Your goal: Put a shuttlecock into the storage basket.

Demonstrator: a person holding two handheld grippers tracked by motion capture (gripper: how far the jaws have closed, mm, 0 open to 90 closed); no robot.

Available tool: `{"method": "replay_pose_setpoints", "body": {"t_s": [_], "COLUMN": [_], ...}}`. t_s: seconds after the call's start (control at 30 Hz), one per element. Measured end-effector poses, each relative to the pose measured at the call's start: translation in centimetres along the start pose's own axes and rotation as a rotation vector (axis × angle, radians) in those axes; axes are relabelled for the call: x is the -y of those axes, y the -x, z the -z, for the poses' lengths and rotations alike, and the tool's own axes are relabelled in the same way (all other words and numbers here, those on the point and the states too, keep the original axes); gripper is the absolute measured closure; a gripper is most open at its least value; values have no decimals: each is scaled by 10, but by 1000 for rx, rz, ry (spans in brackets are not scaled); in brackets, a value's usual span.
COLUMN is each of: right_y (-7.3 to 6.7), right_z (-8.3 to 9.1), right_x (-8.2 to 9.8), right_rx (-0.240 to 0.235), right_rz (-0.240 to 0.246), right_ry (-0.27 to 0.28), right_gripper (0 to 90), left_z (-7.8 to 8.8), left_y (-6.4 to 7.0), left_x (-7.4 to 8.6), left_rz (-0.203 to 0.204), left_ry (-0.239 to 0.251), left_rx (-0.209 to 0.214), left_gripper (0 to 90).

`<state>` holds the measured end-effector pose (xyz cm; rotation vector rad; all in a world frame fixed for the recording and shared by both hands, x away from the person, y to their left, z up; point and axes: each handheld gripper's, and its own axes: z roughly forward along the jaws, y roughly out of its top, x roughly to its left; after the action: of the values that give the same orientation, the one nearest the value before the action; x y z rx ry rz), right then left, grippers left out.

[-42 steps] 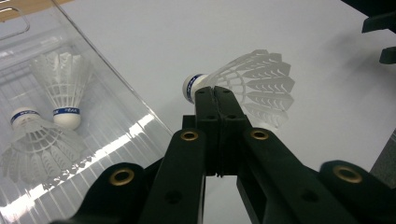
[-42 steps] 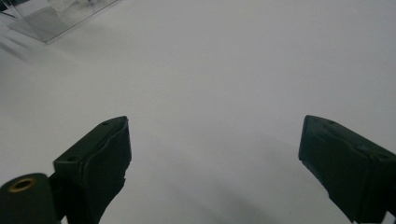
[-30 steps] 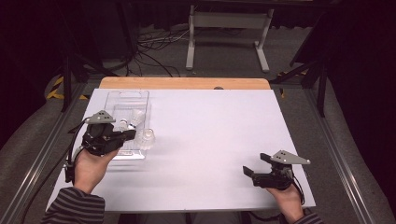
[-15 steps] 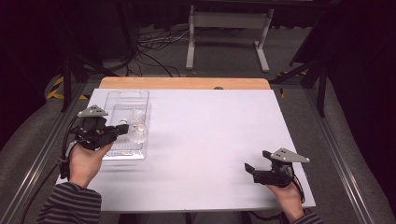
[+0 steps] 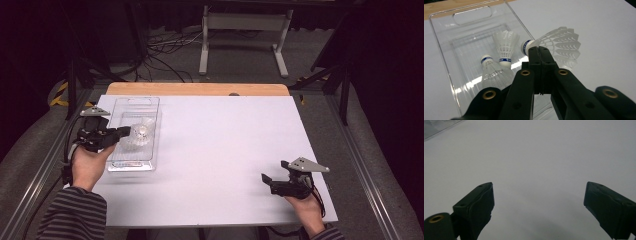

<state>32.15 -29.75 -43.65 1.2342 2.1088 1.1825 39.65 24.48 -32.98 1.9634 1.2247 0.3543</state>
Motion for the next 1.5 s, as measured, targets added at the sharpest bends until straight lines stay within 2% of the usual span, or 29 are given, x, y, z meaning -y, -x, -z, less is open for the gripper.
{"method": "replay_pose_setpoints", "body": {"t_s": [0.57,0.63,0.77,1.07,1.17,1.5], "right_y": [1,1,1,1,1,1], "right_z": [1,1,1,1,1,1], "right_x": [0,0,0,0,0,0], "right_rx": [1,1,-3,-5,-6,-12], "right_rz": [-14,-15,-17,-19,-19,-19], "right_ry": [5,5,4,5,5,8], "right_gripper": [102,101,101,102,102,101], "left_z": [-21,-25,-32,-45,-48,-63], "left_y": [-25,-27,-29,-33,-36,-40], "left_x": [-11,-11,-12,-13,-12,-7], "left_rz": [27,19,24,41,63,63], "left_ry": [-29,-30,-39,-65,-66,-93], "left_rx": [-95,-119,-141,-161,-172,-217], "left_gripper": [900,900,900,898,899,899]}}
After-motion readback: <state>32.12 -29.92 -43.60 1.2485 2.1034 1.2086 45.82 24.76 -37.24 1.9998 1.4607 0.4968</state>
